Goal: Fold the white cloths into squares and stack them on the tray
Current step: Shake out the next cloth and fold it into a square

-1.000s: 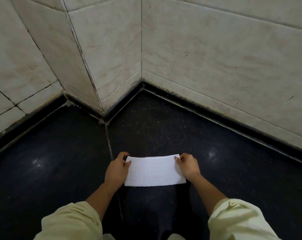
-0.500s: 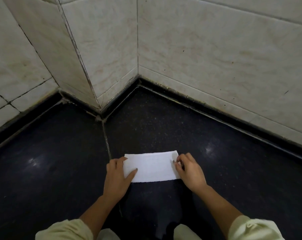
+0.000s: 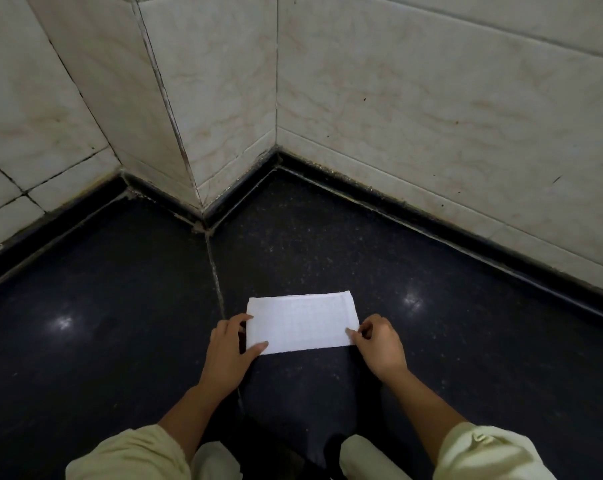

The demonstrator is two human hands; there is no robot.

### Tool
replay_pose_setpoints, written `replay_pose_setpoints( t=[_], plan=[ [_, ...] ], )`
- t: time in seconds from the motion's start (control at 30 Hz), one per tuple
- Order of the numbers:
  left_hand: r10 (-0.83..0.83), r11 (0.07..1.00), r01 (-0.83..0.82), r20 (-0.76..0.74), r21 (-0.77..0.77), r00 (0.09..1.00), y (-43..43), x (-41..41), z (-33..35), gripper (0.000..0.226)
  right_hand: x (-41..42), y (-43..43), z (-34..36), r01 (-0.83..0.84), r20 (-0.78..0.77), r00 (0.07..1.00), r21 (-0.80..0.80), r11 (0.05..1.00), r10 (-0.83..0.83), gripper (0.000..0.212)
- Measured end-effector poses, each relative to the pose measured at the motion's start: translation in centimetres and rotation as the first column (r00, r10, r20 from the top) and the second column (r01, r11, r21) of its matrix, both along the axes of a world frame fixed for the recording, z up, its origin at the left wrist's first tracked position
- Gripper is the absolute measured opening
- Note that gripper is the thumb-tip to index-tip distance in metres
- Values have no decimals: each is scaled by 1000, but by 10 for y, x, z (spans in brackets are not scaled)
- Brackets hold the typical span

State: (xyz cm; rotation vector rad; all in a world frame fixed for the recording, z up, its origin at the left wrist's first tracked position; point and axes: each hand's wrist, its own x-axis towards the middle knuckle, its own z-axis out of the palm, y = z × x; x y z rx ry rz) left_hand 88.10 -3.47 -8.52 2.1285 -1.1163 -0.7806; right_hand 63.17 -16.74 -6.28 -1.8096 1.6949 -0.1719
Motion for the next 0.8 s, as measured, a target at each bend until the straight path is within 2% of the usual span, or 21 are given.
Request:
replay_pose_setpoints(
  t=[0.13,0.2,0.27,0.33,0.43,0.53,0.63,0.7,0.8],
  plan=[
    [-16,1000,16,-36,3,999,0,3,2,58,7,-3,0,130,32,991,70,989,-132,45],
    [-35,999,36,-51,23,998,-1,4,3,59,13,-4,0,160,13,987,106,981,-162,38],
    [-57,998,59,-64,34,996,-2,4,5,61,20,-4,0,174,-22,985,138,975,-173,15],
    [-70,996,73,-71,44,995,-1,6,6,62,26,-6,0,202,-31,979,177,963,-200,28],
    [-85,995,89,-81,55,993,-1,8,7,62,32,-9,4,275,63,953,233,933,-296,20],
    [-82,994,90,-119,57,989,-2,9,7,60,34,-8,8,365,263,851,325,872,-454,20],
    [-40,997,53,-231,49,972,-4,15,6,53,33,-9,13,462,350,720,402,791,-599,18],
    [-37,998,51,-301,38,953,-3,22,3,54,33,-10,15,460,357,719,398,794,-596,13],
    [-34,998,49,-341,35,939,-1,26,1,57,36,-5,21,368,398,789,304,879,-468,3]
  ],
)
